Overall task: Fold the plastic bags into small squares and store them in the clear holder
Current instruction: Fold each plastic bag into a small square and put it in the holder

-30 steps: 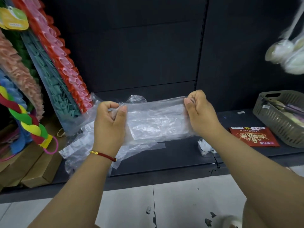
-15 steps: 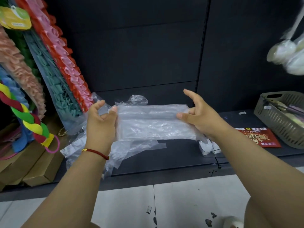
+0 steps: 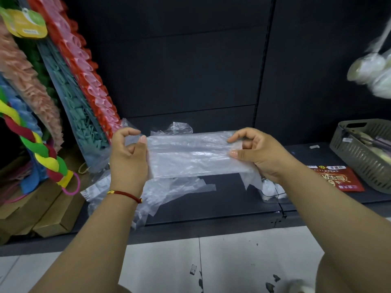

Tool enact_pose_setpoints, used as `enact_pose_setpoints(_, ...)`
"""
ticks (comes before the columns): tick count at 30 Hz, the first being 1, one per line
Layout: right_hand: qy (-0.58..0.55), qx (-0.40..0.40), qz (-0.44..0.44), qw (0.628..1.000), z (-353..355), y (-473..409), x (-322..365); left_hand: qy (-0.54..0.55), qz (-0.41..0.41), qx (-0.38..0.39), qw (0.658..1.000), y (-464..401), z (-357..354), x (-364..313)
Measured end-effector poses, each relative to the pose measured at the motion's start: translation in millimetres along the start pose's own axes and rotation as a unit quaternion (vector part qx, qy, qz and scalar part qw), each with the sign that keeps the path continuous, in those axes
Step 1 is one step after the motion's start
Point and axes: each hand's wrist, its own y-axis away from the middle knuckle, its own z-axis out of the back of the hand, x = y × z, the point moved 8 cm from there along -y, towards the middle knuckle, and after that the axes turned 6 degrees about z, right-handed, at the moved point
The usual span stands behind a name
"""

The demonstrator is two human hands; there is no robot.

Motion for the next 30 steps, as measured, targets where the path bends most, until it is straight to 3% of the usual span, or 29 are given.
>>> enact_pose_setpoints(2,0.001,-0.018,0.008,1.000,4.0,-1.0,1.0,0.012,0.017,0.017,1.000,-0.6,-1.4,0.3)
enact_pose_setpoints(6,0.012,-0.049,0.028,0.998,10.5,-1.7,2.9,0.048,0.100,0.159,0.981,1.5,-16.6,13.7)
enact_pose_setpoints(8,0.012,-0.054,0.034,0.998,11.5,-2.1,2.3,0.029,0.096,0.194,0.976,3.9,-17.6,17.3)
enact_pose_setpoints(12,0.046,-0.031,0.019,0.998,9.1,-3.2,-2.8,-0.011,0.063,0.178,0.982,5.5,-14.6,12.1)
enact_pose_setpoints(17,0.070,-0.057,-0.001,0.996,10.9,-2.1,-0.9,-0.019,0.059,0.162,0.985,0.8,-10.4,10.3)
enact_pose_setpoints(26,0.216,-0.034,0.011,0.976,6.3,-5.0,0.1,-0.224,-0.046,0.154,0.961,-3.5,-6.4,-6.9)
enact_pose_setpoints(30,0.276,-0.009,0.005,0.961,2.4,-7.6,-6.4,-0.250,-0.068,0.141,0.956,-7.2,-5.4,-9.4)
